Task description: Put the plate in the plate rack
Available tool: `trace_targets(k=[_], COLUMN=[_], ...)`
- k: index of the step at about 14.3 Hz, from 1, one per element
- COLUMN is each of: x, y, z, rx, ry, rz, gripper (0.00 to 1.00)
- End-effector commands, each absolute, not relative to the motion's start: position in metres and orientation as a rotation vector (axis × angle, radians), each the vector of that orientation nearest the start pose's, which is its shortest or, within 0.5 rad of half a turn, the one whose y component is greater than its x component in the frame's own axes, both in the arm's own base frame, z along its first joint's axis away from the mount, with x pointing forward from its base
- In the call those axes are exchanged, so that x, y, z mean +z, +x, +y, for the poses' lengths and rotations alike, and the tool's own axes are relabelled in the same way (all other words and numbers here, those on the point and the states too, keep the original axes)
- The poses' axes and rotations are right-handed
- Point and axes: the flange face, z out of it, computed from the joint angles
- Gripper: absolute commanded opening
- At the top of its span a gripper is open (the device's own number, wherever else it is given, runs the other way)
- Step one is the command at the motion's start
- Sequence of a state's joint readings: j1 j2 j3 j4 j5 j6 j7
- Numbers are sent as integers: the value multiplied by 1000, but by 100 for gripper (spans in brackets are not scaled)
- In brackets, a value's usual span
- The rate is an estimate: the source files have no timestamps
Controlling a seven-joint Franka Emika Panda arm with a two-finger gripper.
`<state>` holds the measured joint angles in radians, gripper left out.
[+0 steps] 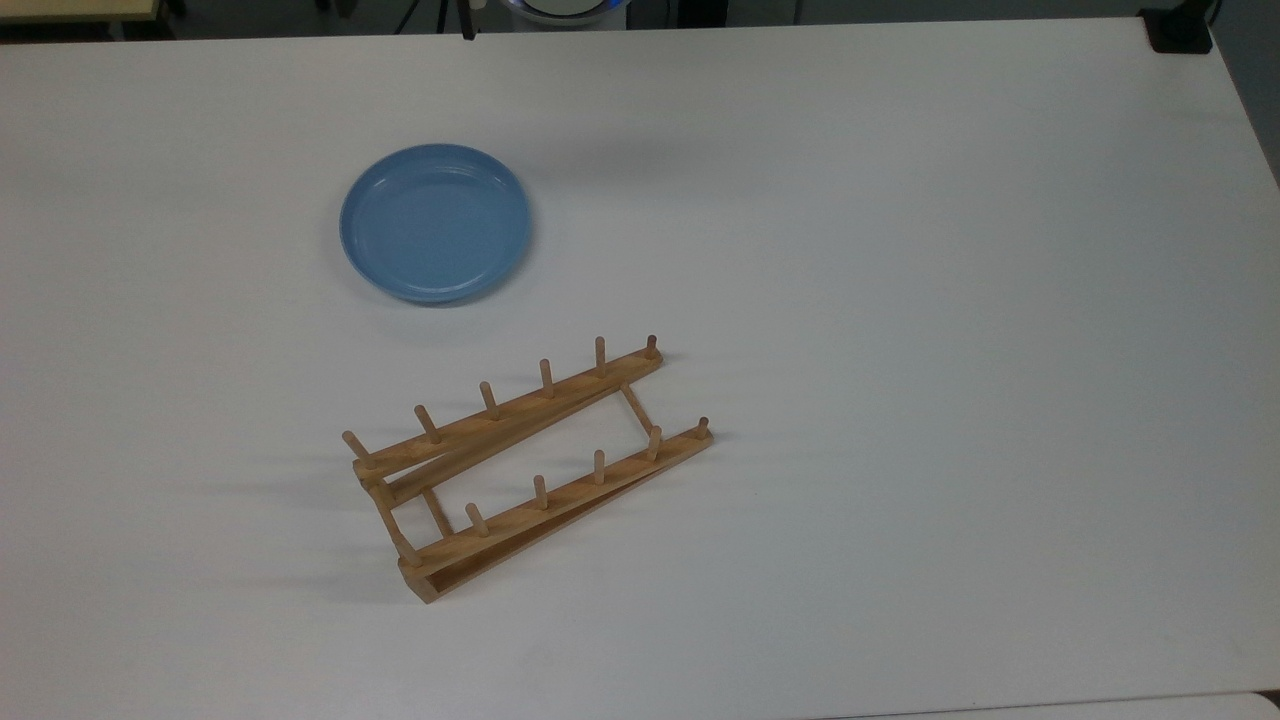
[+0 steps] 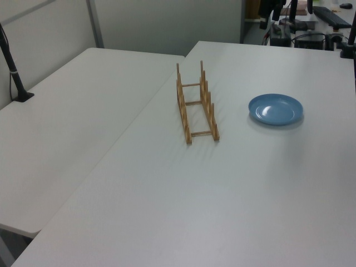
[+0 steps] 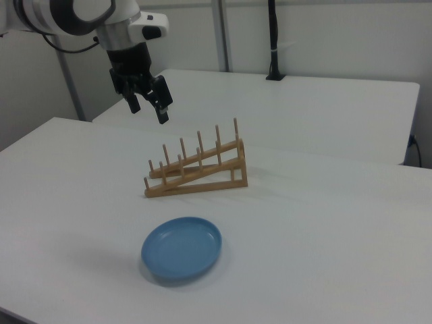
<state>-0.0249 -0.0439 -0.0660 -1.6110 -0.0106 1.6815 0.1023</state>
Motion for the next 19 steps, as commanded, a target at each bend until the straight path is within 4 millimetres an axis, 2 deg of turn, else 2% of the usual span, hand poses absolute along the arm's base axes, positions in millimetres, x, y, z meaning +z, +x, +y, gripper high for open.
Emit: trace_targets(k=[1, 9, 11, 13, 16, 18, 19], x=[640, 639, 639, 637, 621, 598, 576], y=[545, 543, 542, 540, 536, 535, 540], z=[-49, -51, -55, -60, -81, -98, -107], rx=[-182, -164, -163, -134, -56, 15, 73], ry=[-3145, -3148, -3159, -3168, -3154, -3155, -3169], rz=[266, 248, 149, -23, -371, -413, -403], gripper=[100, 100, 100, 100, 100, 100, 100])
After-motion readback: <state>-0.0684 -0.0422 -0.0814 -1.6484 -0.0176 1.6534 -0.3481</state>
